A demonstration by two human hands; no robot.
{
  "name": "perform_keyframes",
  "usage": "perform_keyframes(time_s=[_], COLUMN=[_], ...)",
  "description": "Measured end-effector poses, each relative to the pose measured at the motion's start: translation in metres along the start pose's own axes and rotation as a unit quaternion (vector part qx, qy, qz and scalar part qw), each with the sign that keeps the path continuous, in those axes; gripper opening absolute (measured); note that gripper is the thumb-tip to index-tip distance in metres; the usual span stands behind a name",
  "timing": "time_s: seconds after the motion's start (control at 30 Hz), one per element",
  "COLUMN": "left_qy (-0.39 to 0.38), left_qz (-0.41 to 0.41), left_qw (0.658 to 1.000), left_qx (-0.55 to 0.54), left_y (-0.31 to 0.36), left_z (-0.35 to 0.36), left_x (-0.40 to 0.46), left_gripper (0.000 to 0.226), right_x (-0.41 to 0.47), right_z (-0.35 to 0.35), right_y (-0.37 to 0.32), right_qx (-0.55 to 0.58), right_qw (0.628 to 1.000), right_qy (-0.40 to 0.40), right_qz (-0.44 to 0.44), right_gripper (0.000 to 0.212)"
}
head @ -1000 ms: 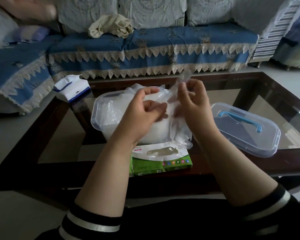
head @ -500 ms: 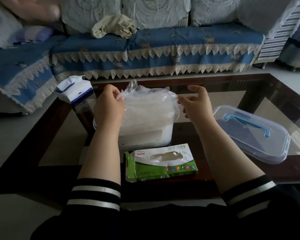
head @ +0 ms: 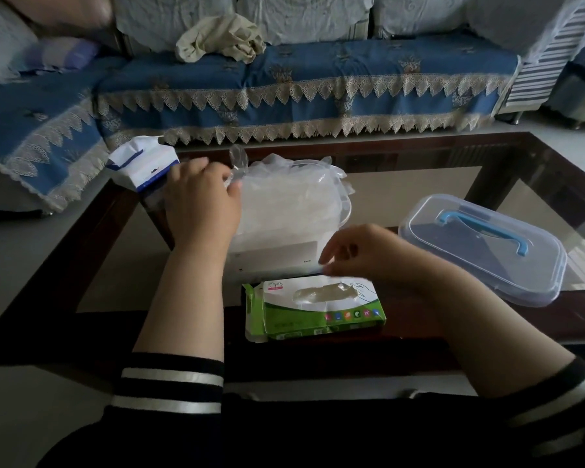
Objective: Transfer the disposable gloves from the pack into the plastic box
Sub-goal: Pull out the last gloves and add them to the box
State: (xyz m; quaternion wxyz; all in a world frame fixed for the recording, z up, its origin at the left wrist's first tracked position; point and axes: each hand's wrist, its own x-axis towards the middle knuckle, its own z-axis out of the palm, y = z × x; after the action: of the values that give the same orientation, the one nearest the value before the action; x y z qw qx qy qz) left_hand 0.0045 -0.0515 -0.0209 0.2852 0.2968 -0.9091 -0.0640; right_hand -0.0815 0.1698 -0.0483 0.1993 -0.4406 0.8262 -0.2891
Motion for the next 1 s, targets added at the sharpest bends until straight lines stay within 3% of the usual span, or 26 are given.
perform_keyframes(time_s=[0.07, 0.1, 0.2, 0.27, 0.37, 0.5, 0.63, 0.83, 0.93, 1.0], left_qy=[0.027, -0.007, -0.259, -0.396, -0.487, -0.478, -0.437, -0.423, -0.439, -0.443], left_qz=[0.044, 0.064, 0.099, 0.105, 0.130, 0.136, 0.141, 0.148, 0.160, 0.166], left_qw=[0.994, 0.987, 0.935, 0.895, 0.862, 0.867, 0.888, 0.894, 0.884, 0.881], left_qx=[-0.094, -0.144, -0.223, -0.178, -0.061, -0.043, -0.013, 0.007, 0.013, 0.014], left_y=[0.018, 0.028, 0.047, 0.049, 0.047, 0.040, 0.037, 0.034, 0.034, 0.034], left_z=[-0.013, -0.019, -0.022, -0.013, 0.002, 0.024, 0.036, 0.048, 0.048, 0.048], left_x=[-0.015, -0.024, -0.053, -0.064, -0.075, -0.079, -0.081, -0.082, -0.079, -0.077], left_gripper=[0.018, 0.014, 0.013, 0.022, 0.051, 0.067, 0.073, 0.068, 0.065, 0.063], right_x=[0.000, 0.000, 0.000, -0.001, -0.002, -0.001, 0.000, -0.001, -0.006, -0.008], right_z=[0.014, 0.021, 0.039, 0.047, 0.055, 0.062, 0.060, 0.042, 0.032, 0.028], right_y=[0.005, 0.006, 0.009, 0.007, 0.003, -0.001, 0.006, 0.003, -0.010, -0.018], right_qx=[-0.062, -0.095, -0.203, -0.259, -0.283, -0.314, -0.257, -0.034, 0.066, 0.153], right_qw=[0.996, 0.993, 0.977, 0.965, 0.958, 0.950, 0.965, 0.992, 0.979, 0.950], right_qy=[-0.063, -0.074, -0.056, -0.047, -0.040, 0.000, 0.042, 0.120, 0.190, 0.273], right_qz=[0.006, 0.011, 0.005, -0.006, -0.002, -0.001, -0.017, -0.023, -0.021, -0.023], right_gripper=[0.010, 0.012, 0.025, 0.031, 0.032, 0.025, 0.016, 0.008, 0.012, 0.018])
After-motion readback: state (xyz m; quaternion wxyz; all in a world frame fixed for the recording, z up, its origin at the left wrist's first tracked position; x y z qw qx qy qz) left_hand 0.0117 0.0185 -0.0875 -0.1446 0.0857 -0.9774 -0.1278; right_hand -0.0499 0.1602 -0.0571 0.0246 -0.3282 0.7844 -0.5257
